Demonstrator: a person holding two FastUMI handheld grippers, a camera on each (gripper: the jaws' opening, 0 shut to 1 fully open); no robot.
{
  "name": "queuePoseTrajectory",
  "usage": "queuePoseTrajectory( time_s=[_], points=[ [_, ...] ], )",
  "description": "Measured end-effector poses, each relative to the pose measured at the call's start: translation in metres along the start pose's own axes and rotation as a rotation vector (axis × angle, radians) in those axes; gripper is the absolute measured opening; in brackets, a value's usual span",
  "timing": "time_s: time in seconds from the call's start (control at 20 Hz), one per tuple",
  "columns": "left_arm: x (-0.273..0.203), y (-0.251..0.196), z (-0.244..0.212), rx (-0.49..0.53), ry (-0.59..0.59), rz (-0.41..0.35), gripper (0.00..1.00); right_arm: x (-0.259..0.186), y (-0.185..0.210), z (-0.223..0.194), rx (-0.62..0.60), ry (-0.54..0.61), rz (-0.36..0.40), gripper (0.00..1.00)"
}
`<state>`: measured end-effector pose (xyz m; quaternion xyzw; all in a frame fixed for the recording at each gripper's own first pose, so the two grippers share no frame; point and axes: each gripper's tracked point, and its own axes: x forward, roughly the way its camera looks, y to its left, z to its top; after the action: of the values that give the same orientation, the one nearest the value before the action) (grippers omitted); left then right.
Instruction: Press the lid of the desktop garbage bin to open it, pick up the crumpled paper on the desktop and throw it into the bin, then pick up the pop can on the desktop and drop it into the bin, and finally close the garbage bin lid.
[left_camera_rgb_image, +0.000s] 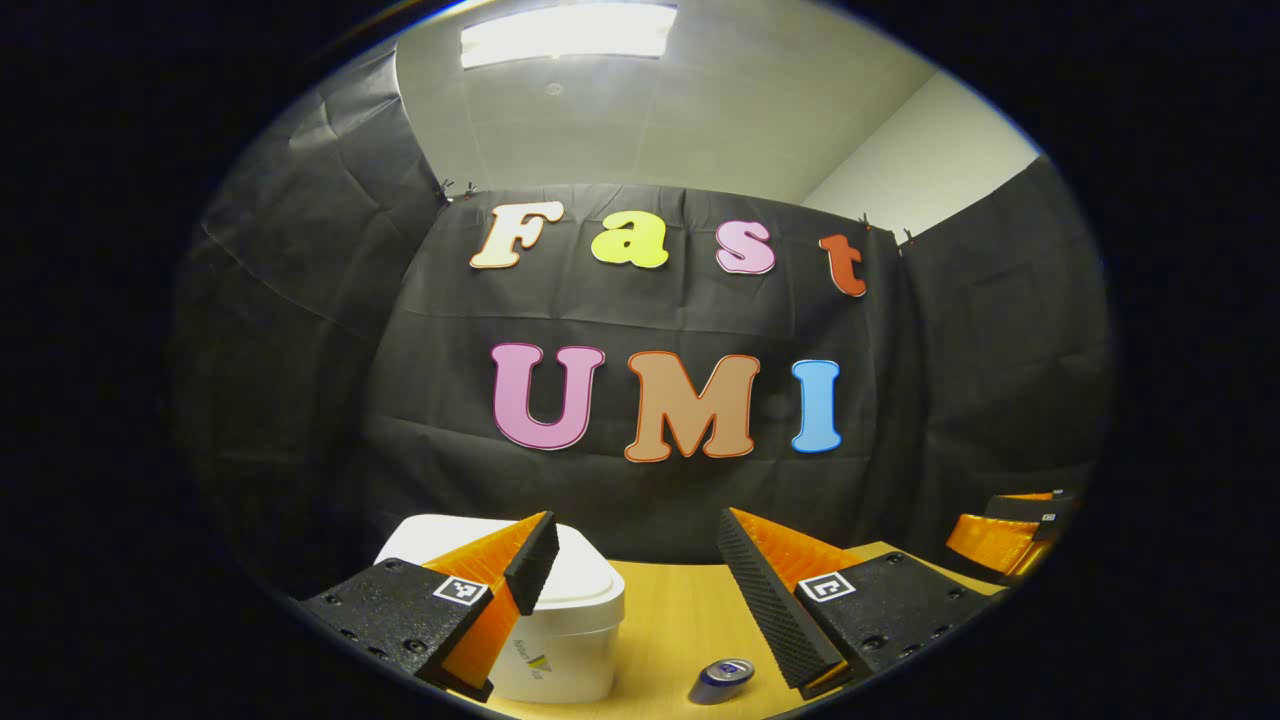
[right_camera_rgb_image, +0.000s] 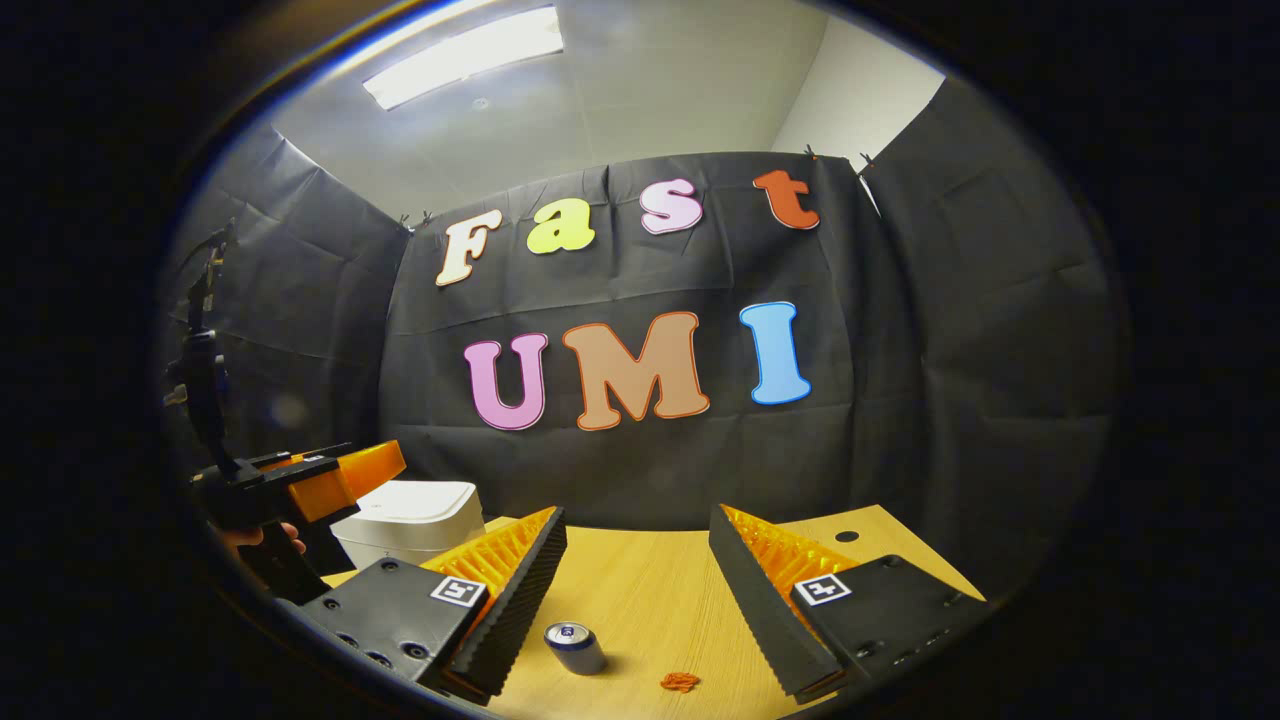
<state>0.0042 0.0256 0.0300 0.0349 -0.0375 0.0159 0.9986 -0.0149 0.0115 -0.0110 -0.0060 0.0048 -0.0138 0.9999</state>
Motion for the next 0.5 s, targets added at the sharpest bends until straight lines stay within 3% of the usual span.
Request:
queuePoseTrajectory(
  time_s=[0.15,0.45,0.5],
  points=[
    [0.005,0.015,0.0,0.038,-0.002,0.03,0.92,0.002,-0.001,0.0,0.005,-0.001,-0.002,0.96],
    [0.022,0.048,-0.013,0.116,0.016,0.083,0.58,0.007,-0.003,-0.004,0.013,0.012,-0.012,0.96],
    [0.025,0.052,-0.02,0.11,0.032,0.09,0.48,0.008,-0.002,-0.005,0.003,0.015,-0.014,0.96]
  ],
)
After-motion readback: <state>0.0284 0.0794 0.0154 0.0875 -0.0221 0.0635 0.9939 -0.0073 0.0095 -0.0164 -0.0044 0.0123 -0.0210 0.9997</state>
